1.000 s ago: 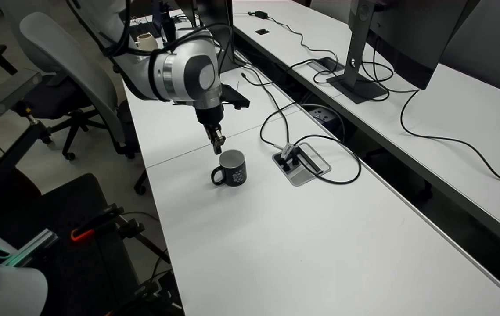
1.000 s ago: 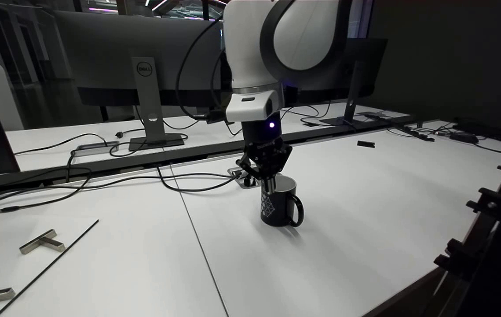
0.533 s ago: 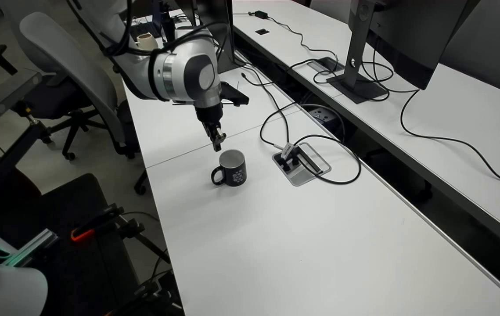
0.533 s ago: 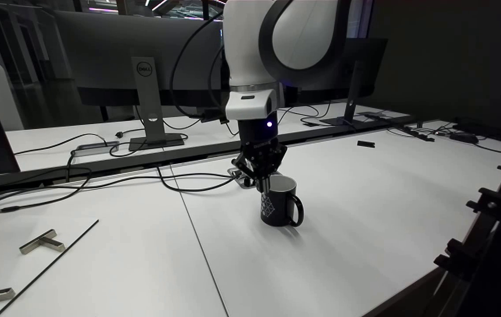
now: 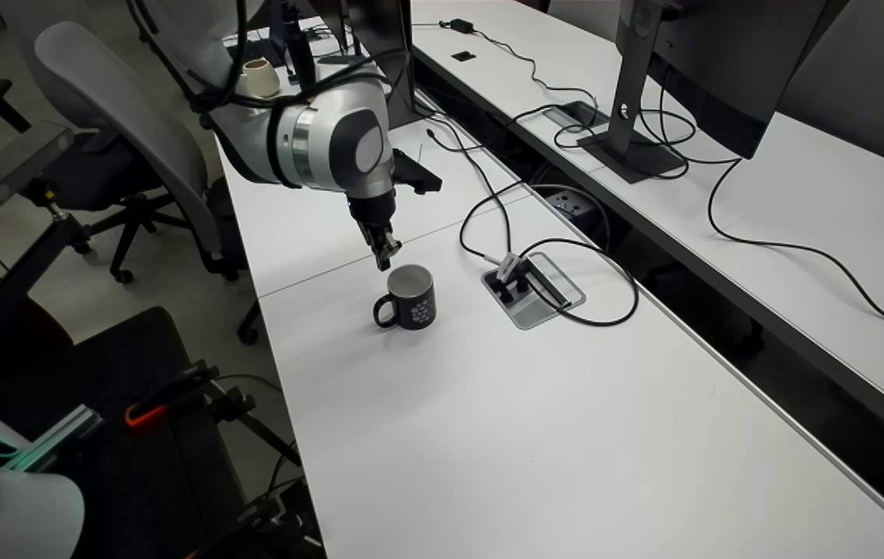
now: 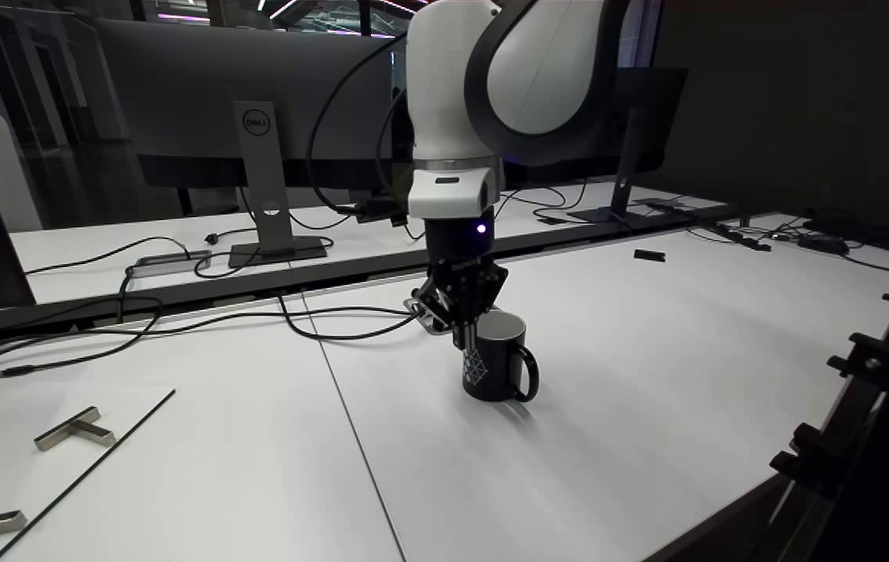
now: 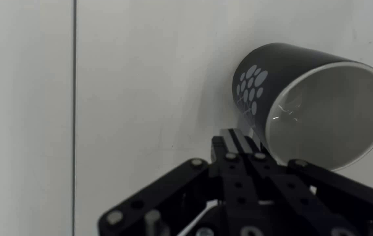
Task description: Push the cup to the right on the table
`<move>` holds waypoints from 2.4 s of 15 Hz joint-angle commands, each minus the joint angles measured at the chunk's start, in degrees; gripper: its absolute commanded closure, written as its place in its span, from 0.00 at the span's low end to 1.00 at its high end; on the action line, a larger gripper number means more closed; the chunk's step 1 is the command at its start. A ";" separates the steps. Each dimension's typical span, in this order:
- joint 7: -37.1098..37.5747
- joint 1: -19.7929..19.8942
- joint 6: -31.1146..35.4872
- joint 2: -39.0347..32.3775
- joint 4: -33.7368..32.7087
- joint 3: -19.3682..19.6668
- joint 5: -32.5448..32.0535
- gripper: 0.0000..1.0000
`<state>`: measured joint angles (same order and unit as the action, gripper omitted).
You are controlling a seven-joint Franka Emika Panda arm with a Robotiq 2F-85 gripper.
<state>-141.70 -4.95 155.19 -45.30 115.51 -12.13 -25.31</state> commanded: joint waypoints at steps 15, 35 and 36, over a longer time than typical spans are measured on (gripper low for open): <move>-4.38 3.92 4.53 -1.79 0.55 -1.19 1.95 1.00; -4.31 7.15 6.46 -0.87 4.62 0.08 1.82 1.00; -4.31 7.19 6.33 -0.85 4.57 0.19 1.80 1.00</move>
<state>-144.33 1.77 160.36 -47.14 118.68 -12.42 -24.23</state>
